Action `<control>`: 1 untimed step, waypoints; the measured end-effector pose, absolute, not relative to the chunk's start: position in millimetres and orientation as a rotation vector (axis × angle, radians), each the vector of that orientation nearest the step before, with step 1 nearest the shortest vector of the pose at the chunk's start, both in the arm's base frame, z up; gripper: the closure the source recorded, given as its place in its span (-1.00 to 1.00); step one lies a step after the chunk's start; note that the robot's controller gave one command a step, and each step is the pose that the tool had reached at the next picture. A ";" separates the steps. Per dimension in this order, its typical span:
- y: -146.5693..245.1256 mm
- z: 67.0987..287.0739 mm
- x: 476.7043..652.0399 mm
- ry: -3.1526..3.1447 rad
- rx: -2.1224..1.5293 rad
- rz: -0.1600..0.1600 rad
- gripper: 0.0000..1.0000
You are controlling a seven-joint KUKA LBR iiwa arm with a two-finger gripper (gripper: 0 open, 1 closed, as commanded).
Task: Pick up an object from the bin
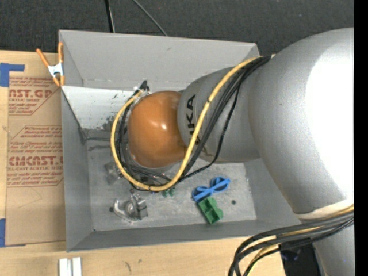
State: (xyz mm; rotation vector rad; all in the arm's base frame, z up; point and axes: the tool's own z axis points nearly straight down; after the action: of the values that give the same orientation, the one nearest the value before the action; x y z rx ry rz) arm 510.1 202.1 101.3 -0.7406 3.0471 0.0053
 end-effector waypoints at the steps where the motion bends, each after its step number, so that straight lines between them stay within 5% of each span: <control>1: 202.7 111.1 478.6 2.886 -1.243 0.002 -1.00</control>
Offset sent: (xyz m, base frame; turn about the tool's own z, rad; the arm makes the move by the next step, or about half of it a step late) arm -0.0309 -0.0005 0.0103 -0.3352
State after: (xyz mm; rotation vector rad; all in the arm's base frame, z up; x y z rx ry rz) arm 478.6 202.7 111.1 -1.2425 2.8859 0.0016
